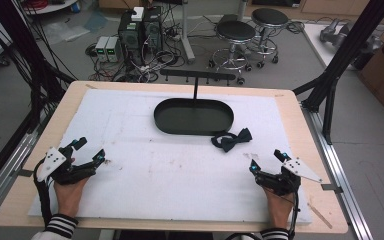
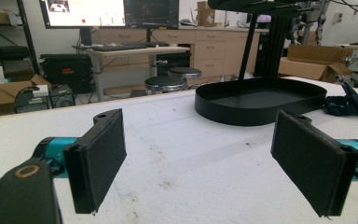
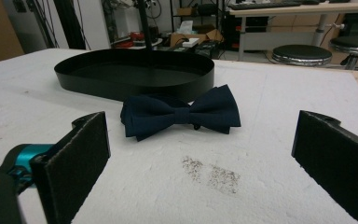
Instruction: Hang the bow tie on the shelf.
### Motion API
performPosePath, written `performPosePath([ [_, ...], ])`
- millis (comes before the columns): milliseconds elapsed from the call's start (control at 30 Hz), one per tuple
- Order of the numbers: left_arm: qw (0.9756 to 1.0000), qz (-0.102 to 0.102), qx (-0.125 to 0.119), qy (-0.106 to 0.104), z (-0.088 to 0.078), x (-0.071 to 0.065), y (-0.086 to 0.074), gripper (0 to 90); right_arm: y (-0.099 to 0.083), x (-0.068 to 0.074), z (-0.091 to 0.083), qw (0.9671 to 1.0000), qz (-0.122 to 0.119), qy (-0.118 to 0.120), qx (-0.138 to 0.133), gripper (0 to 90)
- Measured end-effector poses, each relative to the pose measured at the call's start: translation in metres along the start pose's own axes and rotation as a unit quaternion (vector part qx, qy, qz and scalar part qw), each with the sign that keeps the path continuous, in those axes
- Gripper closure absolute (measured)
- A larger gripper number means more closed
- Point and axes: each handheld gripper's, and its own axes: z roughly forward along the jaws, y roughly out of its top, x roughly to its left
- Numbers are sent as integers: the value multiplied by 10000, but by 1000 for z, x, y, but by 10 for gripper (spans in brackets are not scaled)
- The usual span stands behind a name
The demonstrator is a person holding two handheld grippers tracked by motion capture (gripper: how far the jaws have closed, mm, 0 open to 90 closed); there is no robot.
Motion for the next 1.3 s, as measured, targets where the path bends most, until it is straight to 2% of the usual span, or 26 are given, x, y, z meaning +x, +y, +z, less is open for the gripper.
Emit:
performPosePath([
  [300,10000,24,54,22,2,-1,0,177,0,2,1,9997,-226,56,10,31],
  [833,9999,40,76,56,2,-1,1,173,1,2,1,9997,-211,124,19,31],
  [933,9999,-7,84,79,2,-1,1,174,2,1,2,9996,-178,208,110,31],
  [1000,9999,12,84,76,2,0,1,174,3,0,3,9991,-335,133,243,31],
  [1133,9999,43,75,75,2,-1,1,173,11,-2,5,9992,-232,150,272,32],
  [1267,9999,47,73,72,2,-1,1,173,22,-3,10,9987,-319,118,368,31],
  [1300,9999,47,73,73,2,-1,1,173,31,-3,14,9977,-410,29,545,32],
])
